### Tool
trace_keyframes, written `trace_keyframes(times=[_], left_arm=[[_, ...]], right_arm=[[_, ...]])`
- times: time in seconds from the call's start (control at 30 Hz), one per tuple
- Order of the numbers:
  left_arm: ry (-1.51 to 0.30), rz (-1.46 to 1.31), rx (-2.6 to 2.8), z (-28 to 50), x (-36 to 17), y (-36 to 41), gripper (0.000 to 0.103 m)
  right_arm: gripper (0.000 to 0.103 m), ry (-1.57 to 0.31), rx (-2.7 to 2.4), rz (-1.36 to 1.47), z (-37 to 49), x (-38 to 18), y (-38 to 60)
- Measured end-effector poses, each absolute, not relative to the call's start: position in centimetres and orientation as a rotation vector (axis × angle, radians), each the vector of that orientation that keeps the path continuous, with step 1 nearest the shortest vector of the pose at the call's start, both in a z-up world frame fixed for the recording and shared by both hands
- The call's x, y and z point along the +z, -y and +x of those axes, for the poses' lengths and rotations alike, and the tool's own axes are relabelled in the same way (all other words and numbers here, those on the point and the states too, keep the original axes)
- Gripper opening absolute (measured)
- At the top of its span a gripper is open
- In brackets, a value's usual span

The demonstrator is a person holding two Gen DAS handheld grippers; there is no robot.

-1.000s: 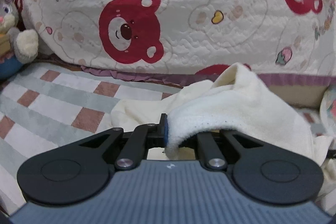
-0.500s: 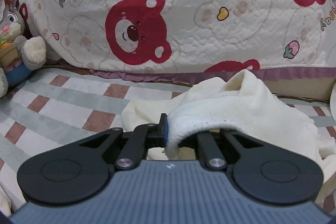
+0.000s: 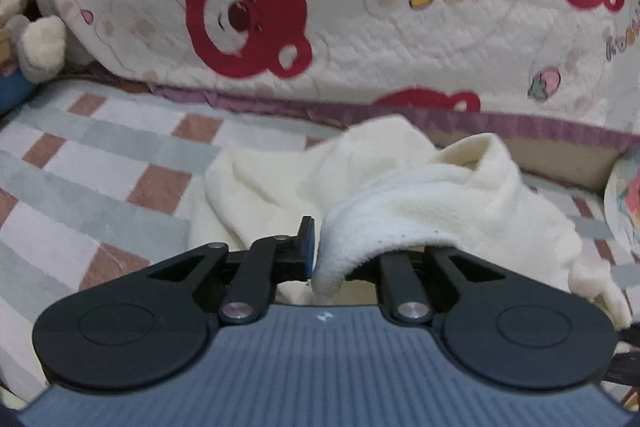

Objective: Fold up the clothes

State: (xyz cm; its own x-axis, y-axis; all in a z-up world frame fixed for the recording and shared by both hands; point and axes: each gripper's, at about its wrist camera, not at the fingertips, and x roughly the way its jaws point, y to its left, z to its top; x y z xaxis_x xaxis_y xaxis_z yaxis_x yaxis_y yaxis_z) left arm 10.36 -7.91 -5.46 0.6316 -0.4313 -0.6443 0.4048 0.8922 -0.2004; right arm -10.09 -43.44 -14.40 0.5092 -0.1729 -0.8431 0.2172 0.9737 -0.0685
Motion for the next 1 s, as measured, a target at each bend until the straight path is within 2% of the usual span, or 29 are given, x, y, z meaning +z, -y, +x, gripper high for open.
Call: trace_keyframes(times=[0.03, 0.07, 0.13, 0.3, 0.4, 0.73, 0.83, 1.0], left_arm=[[-0.761, -0.033, -0.482, 10.4, -5.7, 8.1, 0.013], [-0.768, -0.026, -0.483, 10.4, -5.9, 8.2, 0.013], [-0.762, -0.007, -0.481, 10.3, -5.9, 8.3, 0.014], [-0.749, -0.013, -0.513, 10.0, -5.2, 8.1, 0.023], [-0.77, -0.027, -0.557, 9.7, -5.2, 8.3, 0.025], [-0.883, 0.126, -0.657, 8.8, -8.0, 12.5, 0.034], [-0.889, 0.173, -0.666, 8.7, -8.1, 12.6, 0.041], [-0.949, 0.18, -0.701, 8.7, -8.8, 12.7, 0.045]], right_arm=[[0.038, -1.02, -0.247, 0.024, -9.8, -14.8, 43.4], [0.006, -1.01, -0.277, 0.036, -9.7, -14.5, 43.5], [0.006, -0.855, -0.302, 0.201, -10.4, -10.8, 44.2], [0.005, -0.469, -0.392, 0.171, -13.2, 2.3, 45.0], [0.005, -0.38, -0.456, 0.151, -14.8, 6.2, 46.8], [0.005, -0.545, -0.551, 0.215, -16.7, -0.4, 49.6], [0.006, -0.548, -0.547, 0.24, -16.5, -0.2, 49.8], [0.006, -0.535, -0.502, 0.19, -15.5, 0.6, 49.0]])
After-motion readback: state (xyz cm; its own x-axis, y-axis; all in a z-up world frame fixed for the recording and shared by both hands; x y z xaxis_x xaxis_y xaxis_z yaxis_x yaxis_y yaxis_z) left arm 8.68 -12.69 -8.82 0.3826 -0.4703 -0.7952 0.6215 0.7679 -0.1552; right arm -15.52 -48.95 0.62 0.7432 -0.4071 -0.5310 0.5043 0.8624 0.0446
